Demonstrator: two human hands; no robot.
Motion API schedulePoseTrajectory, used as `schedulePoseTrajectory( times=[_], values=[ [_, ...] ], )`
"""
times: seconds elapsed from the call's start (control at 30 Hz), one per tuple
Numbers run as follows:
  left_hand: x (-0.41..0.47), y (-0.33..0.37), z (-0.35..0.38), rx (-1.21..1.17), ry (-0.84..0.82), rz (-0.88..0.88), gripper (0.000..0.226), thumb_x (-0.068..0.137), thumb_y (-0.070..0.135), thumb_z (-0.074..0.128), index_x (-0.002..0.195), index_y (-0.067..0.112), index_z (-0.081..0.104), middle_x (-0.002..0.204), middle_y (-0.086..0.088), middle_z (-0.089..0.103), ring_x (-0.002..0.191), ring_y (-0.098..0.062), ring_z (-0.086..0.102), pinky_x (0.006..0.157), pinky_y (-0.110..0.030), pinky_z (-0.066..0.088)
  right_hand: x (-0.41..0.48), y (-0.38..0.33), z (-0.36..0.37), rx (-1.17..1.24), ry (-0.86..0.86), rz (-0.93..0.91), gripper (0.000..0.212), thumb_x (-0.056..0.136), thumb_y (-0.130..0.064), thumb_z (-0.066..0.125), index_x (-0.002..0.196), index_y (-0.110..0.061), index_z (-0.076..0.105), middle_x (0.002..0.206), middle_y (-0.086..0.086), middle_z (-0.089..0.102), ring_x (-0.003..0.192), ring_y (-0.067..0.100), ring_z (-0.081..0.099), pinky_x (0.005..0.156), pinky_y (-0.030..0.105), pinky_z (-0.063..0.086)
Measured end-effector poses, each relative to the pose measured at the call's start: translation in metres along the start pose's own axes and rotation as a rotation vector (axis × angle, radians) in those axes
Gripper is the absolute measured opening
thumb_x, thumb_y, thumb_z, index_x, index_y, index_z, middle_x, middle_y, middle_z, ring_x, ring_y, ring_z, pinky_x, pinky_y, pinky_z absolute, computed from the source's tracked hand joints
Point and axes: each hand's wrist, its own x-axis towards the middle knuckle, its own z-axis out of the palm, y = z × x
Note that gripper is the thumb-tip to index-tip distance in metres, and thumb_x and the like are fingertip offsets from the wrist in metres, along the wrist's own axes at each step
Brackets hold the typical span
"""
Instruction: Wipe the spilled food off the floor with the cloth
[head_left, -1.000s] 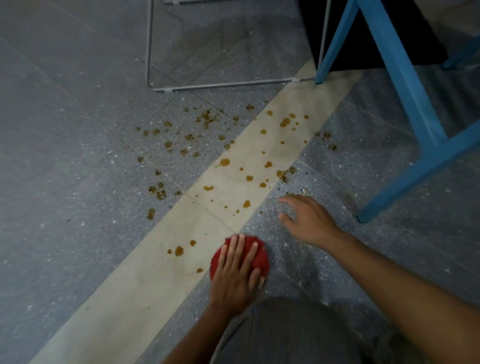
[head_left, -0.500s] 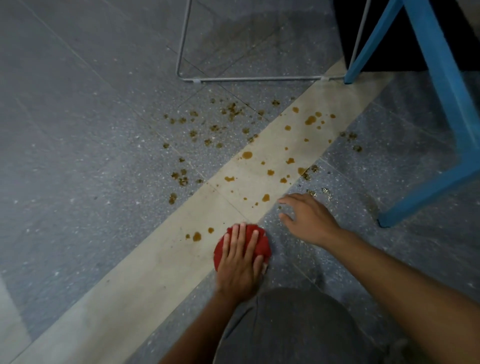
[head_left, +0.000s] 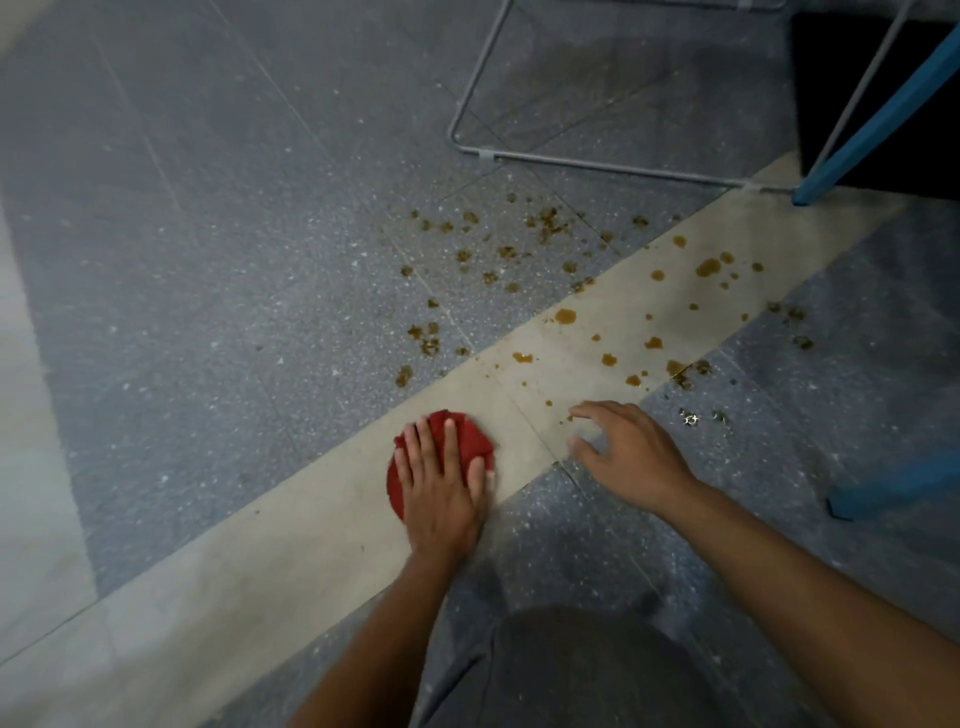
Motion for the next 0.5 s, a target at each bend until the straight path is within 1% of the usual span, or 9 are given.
schedulePoseTrajectory(
  times=[0.03, 0.1, 0.17, 0.23, 0.27, 0.33, 0.43, 0.47, 0.5],
  values=[
    [0.003, 0.011, 0.006, -0.006, 0.001, 0.019, 0.074, 0.110, 0.055, 0.033, 0.172, 0.016, 0.019, 0.178, -0.021, 0.007, 0.166, -0.040, 0.001, 0.133, -0.060, 0.008, 0.004, -0.004, 0.003, -0.005, 0.005, -0.004, 0.044, 0.096, -0.039, 0.062, 0.138, -0.024, 0.060, 0.141, -0.004, 0.060, 0.128, 0.020, 0.051, 0.108, 0.034, 0.044],
    [-0.012, 0.018, 0.022, 0.019, -0.019, 0.177, 0.072, 0.112, 0.059, 0.028, 0.173, 0.023, 0.012, 0.180, -0.014, 0.000, 0.167, -0.034, -0.004, 0.133, -0.058, 0.006, 0.010, -0.014, 0.007, -0.016, 0.006, -0.017, 0.045, 0.096, -0.041, 0.062, 0.138, -0.025, 0.059, 0.141, -0.005, 0.059, 0.128, 0.019, 0.051, 0.107, 0.033, 0.044],
    [-0.040, -0.002, 0.026, 0.057, -0.076, 0.385, 0.072, 0.111, 0.063, 0.029, 0.173, 0.031, 0.008, 0.181, -0.006, -0.004, 0.167, -0.029, -0.004, 0.132, -0.060, 0.014, 0.015, -0.021, 0.008, -0.012, 0.001, -0.034, 0.045, 0.096, -0.041, 0.061, 0.139, -0.025, 0.059, 0.141, -0.006, 0.059, 0.128, 0.019, 0.050, 0.106, 0.031, 0.044],
    [-0.054, -0.040, 0.017, 0.071, -0.103, 0.466, 0.071, 0.111, 0.063, 0.030, 0.172, 0.034, 0.009, 0.181, -0.003, -0.003, 0.167, -0.027, -0.001, 0.130, -0.061, 0.022, 0.020, -0.024, 0.006, -0.005, 0.000, -0.047, 0.045, 0.096, -0.040, 0.060, 0.139, -0.025, 0.058, 0.141, -0.006, 0.059, 0.128, 0.018, 0.050, 0.106, 0.030, 0.043],
    [-0.052, -0.059, 0.009, 0.069, -0.099, 0.436, 0.071, 0.111, 0.063, 0.031, 0.172, 0.034, 0.011, 0.181, -0.003, -0.002, 0.167, -0.027, 0.000, 0.130, -0.060, 0.020, 0.022, -0.024, 0.005, -0.001, 0.001, -0.045, 0.045, 0.097, -0.041, 0.060, 0.139, -0.026, 0.058, 0.141, -0.007, 0.059, 0.128, 0.018, 0.050, 0.106, 0.030, 0.043],
    [-0.033, -0.077, -0.006, 0.071, -0.036, 0.268, 0.071, 0.110, 0.060, 0.033, 0.172, 0.028, 0.019, 0.181, -0.008, 0.005, 0.167, -0.029, 0.002, 0.132, -0.058, 0.014, 0.026, -0.023, 0.003, 0.005, 0.005, -0.035, 0.045, 0.097, -0.041, 0.060, 0.139, -0.026, 0.058, 0.141, -0.007, 0.059, 0.129, 0.018, 0.049, 0.106, 0.030, 0.043],
    [0.017, -0.050, -0.019, 0.032, 0.022, -0.071, 0.074, 0.108, 0.057, 0.038, 0.170, 0.019, 0.025, 0.178, -0.018, 0.011, 0.166, -0.037, 0.006, 0.133, -0.057, 0.008, 0.028, -0.024, 0.006, -0.005, -0.005, -0.029, 0.045, 0.097, -0.041, 0.060, 0.139, -0.026, 0.058, 0.141, -0.006, 0.059, 0.129, 0.019, 0.050, 0.106, 0.032, 0.044],
    [0.027, -0.034, -0.019, 0.016, 0.002, -0.120, 0.075, 0.109, 0.057, 0.039, 0.171, 0.018, 0.023, 0.178, -0.019, 0.009, 0.166, -0.038, 0.004, 0.133, -0.056, 0.006, 0.028, -0.025, 0.009, -0.010, -0.011, -0.029, 0.045, 0.097, -0.041, 0.060, 0.139, -0.026, 0.058, 0.142, -0.006, 0.059, 0.129, 0.019, 0.050, 0.106, 0.032, 0.044],
    [0.029, -0.021, -0.015, 0.005, -0.009, -0.104, 0.076, 0.109, 0.057, 0.038, 0.171, 0.018, 0.020, 0.179, -0.019, 0.007, 0.166, -0.038, 0.001, 0.133, -0.057, 0.005, 0.027, -0.027, 0.012, -0.011, -0.018, -0.029, 0.045, 0.097, -0.041, 0.061, 0.139, -0.025, 0.058, 0.142, -0.006, 0.059, 0.129, 0.019, 0.050, 0.106, 0.032, 0.044]
  ],
)
